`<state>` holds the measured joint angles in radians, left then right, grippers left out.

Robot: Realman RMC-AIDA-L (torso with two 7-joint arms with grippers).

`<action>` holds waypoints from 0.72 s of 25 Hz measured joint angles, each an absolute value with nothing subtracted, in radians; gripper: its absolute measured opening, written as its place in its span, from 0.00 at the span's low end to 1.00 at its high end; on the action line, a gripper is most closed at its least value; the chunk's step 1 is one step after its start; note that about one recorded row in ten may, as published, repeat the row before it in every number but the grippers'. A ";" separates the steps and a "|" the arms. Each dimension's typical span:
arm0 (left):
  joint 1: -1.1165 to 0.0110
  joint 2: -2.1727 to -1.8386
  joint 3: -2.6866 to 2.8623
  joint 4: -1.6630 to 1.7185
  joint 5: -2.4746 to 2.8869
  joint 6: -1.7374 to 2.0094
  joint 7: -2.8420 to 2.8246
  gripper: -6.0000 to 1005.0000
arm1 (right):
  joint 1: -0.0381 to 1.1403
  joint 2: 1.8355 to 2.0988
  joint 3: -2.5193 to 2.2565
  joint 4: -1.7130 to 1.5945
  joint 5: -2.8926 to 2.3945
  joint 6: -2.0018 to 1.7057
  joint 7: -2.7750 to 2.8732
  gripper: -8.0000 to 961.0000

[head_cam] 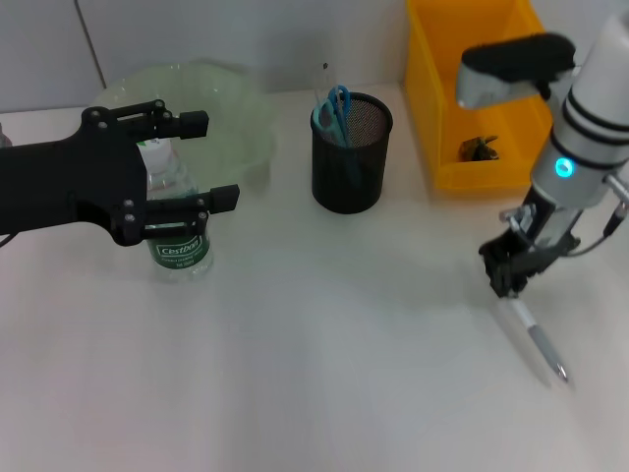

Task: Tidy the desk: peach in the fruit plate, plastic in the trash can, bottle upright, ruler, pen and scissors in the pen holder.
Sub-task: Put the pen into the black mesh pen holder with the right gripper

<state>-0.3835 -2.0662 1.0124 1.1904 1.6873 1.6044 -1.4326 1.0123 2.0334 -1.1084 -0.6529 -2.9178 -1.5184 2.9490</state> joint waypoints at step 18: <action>-0.366 -2.067 1.013 1.175 1.627 1.698 -1.494 0.78 | 0.769 2.055 -1.043 -1.407 -2.715 -1.650 2.829 0.14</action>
